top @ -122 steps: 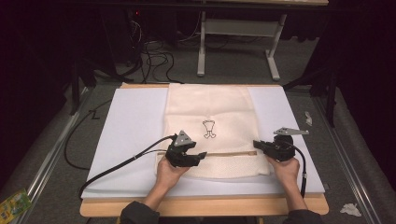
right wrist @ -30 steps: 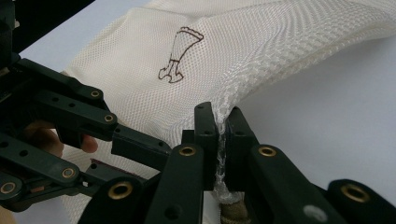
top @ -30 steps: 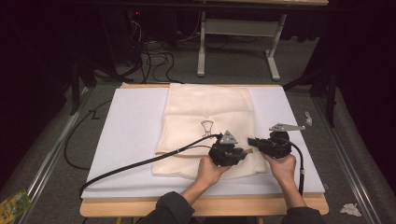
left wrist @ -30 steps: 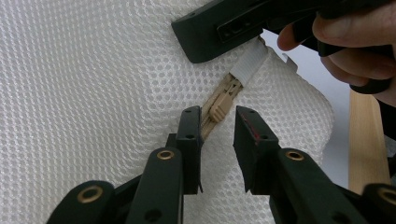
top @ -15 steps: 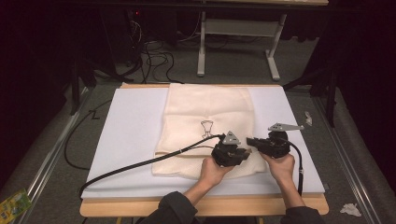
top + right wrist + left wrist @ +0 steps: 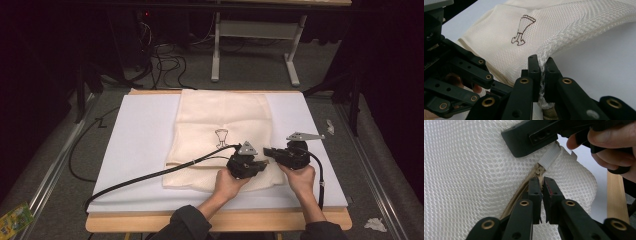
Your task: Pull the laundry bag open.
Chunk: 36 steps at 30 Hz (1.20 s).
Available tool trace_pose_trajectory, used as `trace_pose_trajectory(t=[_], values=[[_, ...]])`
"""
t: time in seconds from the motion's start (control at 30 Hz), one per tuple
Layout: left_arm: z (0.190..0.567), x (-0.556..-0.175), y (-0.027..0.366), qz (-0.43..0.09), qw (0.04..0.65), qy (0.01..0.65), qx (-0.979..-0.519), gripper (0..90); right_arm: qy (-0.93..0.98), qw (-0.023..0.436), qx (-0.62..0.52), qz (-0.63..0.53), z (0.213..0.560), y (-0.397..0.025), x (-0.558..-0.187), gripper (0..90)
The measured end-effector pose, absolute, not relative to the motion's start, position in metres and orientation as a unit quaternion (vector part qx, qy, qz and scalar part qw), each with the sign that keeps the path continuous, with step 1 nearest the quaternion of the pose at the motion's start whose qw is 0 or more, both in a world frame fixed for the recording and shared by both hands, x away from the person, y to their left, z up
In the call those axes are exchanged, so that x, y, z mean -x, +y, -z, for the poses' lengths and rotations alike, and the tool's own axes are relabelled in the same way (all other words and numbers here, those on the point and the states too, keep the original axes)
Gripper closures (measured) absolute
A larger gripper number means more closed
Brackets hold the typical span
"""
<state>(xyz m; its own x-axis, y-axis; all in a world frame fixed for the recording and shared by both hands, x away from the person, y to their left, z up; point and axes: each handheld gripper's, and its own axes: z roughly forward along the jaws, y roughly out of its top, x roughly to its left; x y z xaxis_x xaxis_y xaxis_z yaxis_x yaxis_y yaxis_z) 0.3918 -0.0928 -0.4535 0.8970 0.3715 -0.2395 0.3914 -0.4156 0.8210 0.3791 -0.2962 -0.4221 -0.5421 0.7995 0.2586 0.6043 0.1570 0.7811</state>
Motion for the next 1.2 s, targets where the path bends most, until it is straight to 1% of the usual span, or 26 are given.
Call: trace_pose_trajectory(t=[0.3,0.67,1.2], values=[[0.4517,-0.3916,-0.0911,0.010,0.487,0.221,-0.845,86.6,0.752,0.106,-0.466,-0.453,0.4228,-0.2972,-0.3786,87.7],[0.4468,-0.3898,-0.0870,0.009,0.484,0.207,-0.850,86.7,0.752,0.106,-0.464,-0.457,0.4233,-0.3022,-0.3771,87.6],[0.4449,-0.3891,-0.0842,0.001,0.474,0.202,-0.857,86.8,0.753,0.104,-0.463,-0.456,0.4242,-0.3038,-0.3765,87.7]])
